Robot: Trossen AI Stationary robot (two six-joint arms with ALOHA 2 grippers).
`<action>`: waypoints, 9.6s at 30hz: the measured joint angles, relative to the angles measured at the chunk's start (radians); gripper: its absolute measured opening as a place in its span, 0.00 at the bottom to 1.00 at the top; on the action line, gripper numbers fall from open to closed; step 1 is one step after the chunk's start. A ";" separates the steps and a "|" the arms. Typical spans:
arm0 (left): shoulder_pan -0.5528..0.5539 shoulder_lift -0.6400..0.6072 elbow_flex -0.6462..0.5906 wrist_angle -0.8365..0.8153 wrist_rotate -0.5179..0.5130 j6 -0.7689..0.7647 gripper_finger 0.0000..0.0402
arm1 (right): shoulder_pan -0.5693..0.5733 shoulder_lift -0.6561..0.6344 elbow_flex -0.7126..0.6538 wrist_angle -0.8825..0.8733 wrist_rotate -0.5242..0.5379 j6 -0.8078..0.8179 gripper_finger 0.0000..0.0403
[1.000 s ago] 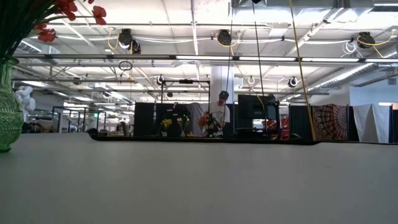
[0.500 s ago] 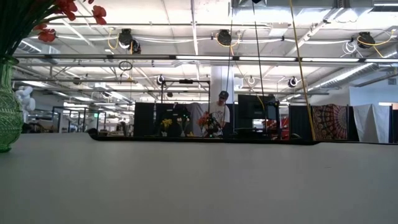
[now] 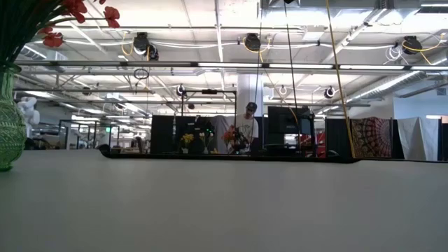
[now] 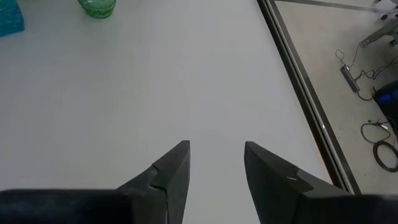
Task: Sort flowers into vase by color
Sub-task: Put the light orange flower into the bottom green vase, then return to Home Position
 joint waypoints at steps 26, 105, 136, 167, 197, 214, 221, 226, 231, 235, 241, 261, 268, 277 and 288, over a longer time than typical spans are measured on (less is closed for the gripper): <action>-0.003 -0.006 0.000 0.042 0.305 -0.001 0.09 | 0.000 0.000 0.000 0.000 0.000 -0.004 0.36; -0.140 -0.441 0.119 -0.435 0.680 -0.172 0.52 | 0.003 0.000 0.000 -0.005 -0.008 0.045 0.36; 0.311 -0.443 0.330 0.423 0.221 1.463 0.52 | 0.003 0.000 0.000 0.002 -0.008 0.072 0.36; 1.552 -0.513 0.226 0.467 0.643 1.683 0.52 | 0.002 0.001 0.000 0.016 -0.005 0.017 0.36; 2.220 -0.549 -0.088 -0.012 1.491 1.443 0.52 | 0.012 -0.017 -0.085 0.021 0.164 -0.023 0.36; 2.219 -0.551 -0.150 0.020 1.526 1.389 0.52 | -0.027 -0.154 -0.697 0.879 0.143 -0.219 0.36; 2.205 -0.552 -0.151 0.017 1.576 1.239 0.52 | -0.033 -0.154 -0.831 1.160 0.036 -0.244 0.36; 2.155 -0.551 -0.152 0.090 1.577 1.082 0.52 | -0.032 -0.154 -0.843 1.199 -0.010 -0.240 0.36; 2.064 -0.559 -0.193 0.374 1.549 1.091 0.52 | -0.032 -0.154 -0.843 1.199 -0.010 -0.237 0.36; 2.015 -0.591 -0.288 0.592 1.433 1.160 0.52 | -0.032 -0.154 -0.843 1.199 -0.010 -0.236 0.36; 2.027 -0.704 -0.454 0.640 1.317 1.192 0.52 | -0.030 -0.154 -0.843 1.193 -0.011 -0.236 0.36; 2.041 -1.060 -0.812 0.669 1.591 1.157 0.52 | -0.030 -0.129 -0.844 1.196 -0.099 -0.281 0.36; 2.040 -1.065 -0.825 0.683 1.659 1.214 0.52 | -0.030 -0.066 -0.844 1.279 -0.211 -0.344 0.36; 2.040 -1.043 -0.825 0.679 1.640 1.222 0.52 | -0.035 -0.022 -0.844 1.320 -0.217 -0.371 0.36; 2.040 -1.041 -0.825 0.678 1.634 1.234 0.52 | -0.066 -0.024 -0.944 1.442 -0.311 -0.420 0.36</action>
